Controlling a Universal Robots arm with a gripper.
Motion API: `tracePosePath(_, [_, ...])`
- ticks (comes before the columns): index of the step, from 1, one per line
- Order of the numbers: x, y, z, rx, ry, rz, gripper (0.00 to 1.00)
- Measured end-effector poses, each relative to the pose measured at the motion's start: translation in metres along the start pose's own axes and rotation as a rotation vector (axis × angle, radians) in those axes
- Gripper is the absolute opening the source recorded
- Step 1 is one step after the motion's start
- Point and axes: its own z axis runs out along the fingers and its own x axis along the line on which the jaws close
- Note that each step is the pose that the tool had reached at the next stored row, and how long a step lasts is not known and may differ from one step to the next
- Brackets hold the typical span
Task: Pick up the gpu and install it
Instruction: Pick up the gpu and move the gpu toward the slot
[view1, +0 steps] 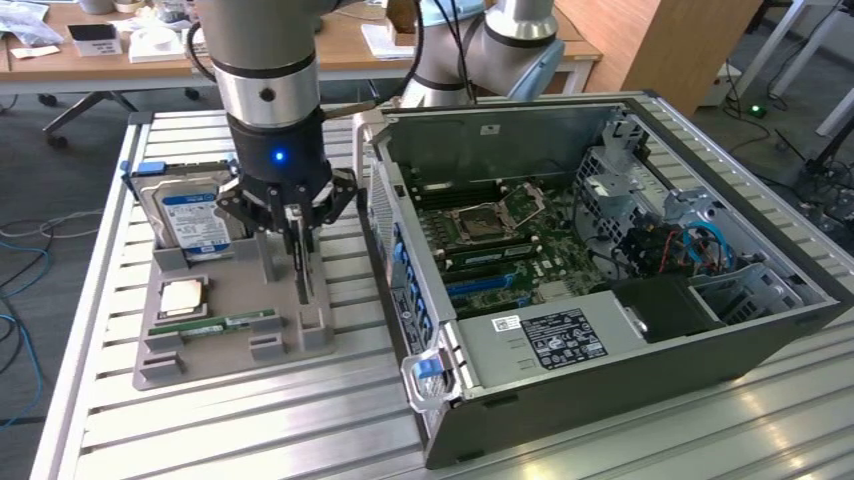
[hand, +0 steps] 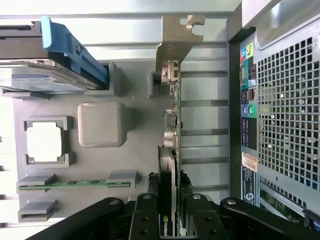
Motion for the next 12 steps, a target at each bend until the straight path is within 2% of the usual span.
tracePosePath(12, [-0.001,0.0012,-0.0392,0.0001,0.0000,0.000,0.27])
